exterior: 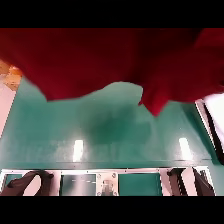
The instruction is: Fold the shirts.
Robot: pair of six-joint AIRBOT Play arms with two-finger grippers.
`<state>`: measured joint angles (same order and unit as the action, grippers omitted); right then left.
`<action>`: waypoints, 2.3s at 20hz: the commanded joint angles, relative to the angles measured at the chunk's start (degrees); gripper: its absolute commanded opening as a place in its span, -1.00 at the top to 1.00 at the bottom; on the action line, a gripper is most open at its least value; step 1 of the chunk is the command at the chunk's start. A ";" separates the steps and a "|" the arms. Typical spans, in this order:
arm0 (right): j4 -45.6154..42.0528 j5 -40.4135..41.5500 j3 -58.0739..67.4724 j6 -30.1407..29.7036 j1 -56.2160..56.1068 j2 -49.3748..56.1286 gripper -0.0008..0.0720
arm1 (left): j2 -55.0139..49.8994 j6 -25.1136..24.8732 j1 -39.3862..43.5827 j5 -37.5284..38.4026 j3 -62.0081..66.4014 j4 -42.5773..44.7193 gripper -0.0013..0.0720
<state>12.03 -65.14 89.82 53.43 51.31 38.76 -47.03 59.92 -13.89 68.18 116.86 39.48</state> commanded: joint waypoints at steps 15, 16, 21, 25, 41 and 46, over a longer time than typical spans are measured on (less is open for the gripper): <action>-30.69 20.26 -39.80 -1.70 -30.60 22.36 0.93 | -28.17 -7.65 2.36 -5.55 -43.58 3.41 0.90; -30.40 22.58 -38.84 -1.68 -32.28 28.57 0.93 | -33.42 -8.50 4.07 -7.28 -43.45 3.37 0.90; -25.99 18.29 -20.81 1.29 -31.74 55.69 0.93 | -50.90 -6.40 7.52 -15.67 -33.24 3.61 0.90; -26.23 15.58 -8.02 5.33 -30.75 64.08 0.93 | -53.11 -3.91 6.56 -16.24 -26.49 4.13 0.91; -31.82 6.36 -1.44 7.39 -27.36 64.11 0.94 | -53.46 -0.20 3.43 -6.45 -21.94 3.52 0.91; -51.63 -5.73 -3.23 13.70 -25.94 64.06 0.94 | -53.53 4.63 3.43 7.69 -24.63 12.57 0.91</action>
<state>-29.15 -63.64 87.57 64.34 24.84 102.87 -100.51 62.19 -10.48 67.85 93.86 47.64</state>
